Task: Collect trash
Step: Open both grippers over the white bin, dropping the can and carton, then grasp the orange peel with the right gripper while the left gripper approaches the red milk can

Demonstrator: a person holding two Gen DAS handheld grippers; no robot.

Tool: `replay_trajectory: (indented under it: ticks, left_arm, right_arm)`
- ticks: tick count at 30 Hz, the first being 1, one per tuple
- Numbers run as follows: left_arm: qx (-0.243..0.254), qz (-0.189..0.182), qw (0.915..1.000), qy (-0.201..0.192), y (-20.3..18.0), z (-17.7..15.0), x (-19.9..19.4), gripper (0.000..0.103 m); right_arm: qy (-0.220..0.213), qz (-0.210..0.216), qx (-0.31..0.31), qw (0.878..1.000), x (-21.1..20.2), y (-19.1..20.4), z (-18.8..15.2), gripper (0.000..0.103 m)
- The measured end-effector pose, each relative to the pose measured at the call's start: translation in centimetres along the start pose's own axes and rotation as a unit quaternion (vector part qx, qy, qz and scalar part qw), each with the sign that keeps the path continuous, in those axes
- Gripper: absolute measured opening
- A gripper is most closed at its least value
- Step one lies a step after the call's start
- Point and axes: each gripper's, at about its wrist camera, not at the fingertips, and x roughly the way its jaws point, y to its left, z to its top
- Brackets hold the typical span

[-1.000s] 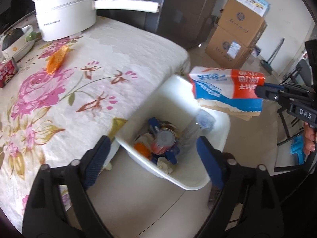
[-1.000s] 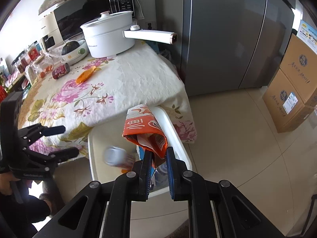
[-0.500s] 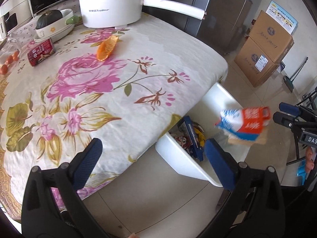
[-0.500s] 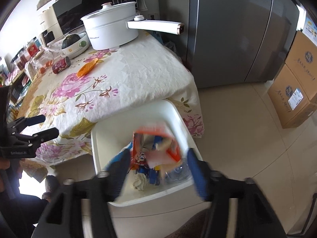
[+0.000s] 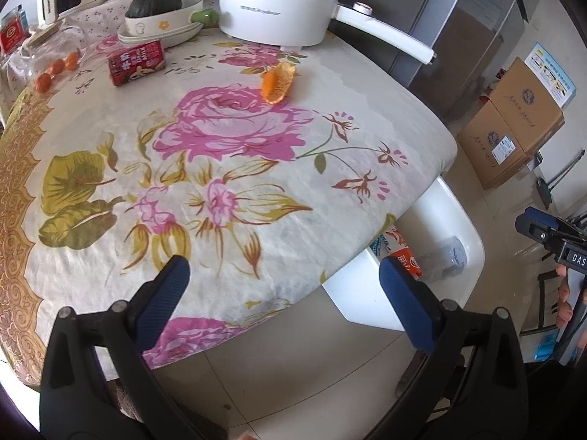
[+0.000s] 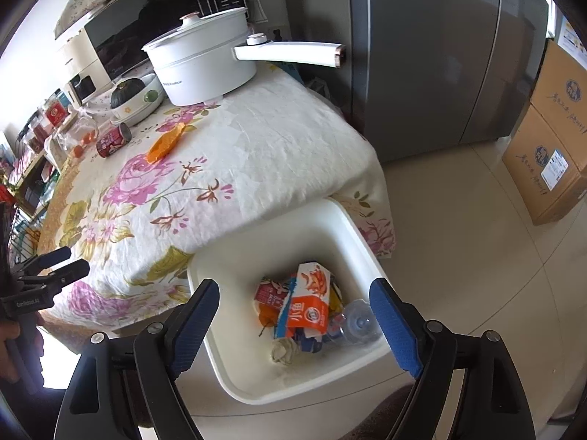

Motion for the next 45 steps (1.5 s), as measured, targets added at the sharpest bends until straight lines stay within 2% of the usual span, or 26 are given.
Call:
replay_trajectory:
  ticks: [7,17,24,30,34,39,41,45]
  left_arm:
    - [-0.051,0.007,0.9987,-0.002,3.9,-0.1,-0.9,0.102]
    - [-0.091,0.026,0.9954,-0.017,9.1,-0.7,-2.4,0.102]
    - [-0.107,0.056,0.9921,-0.032,12.6,-0.8,-3.0,0.102]
    - [-0.124,0.076,0.9884,-0.044,15.2,-0.4,-2.9,0.102]
    - [-0.122,0.101,0.9859,-0.055,16.6,1.1,-2.1,0.102]
    - [-0.12,0.114,0.982,-0.09,17.8,4.1,-0.4,0.102]
    - [-0.117,0.118,0.9804,-0.106,17.9,5.4,0.7,0.102]
    - [-0.12,0.112,0.98,-0.113,17.4,8.2,3.6,0.102]
  right_arm:
    - [0.0,0.012,-0.016,1.0,0.8,3.7,1.4,0.087]
    - [-0.005,0.035,-0.025,0.999,2.8,9.7,3.6,0.088]
    - [0.001,0.05,-0.009,0.999,5.8,13.5,4.9,0.088]
    - [0.004,0.07,0.031,0.997,9.8,16.1,6.6,0.088]
    - [-0.004,0.068,0.043,0.997,12.9,17.8,8.0,0.088]
    - [-0.02,0.065,0.049,0.996,16.3,19.2,10.0,0.088]
    - [-0.027,0.066,0.055,0.996,17.6,19.6,10.9,0.088]
    - [-0.048,0.064,0.05,0.996,19.0,20.7,12.4,0.087]
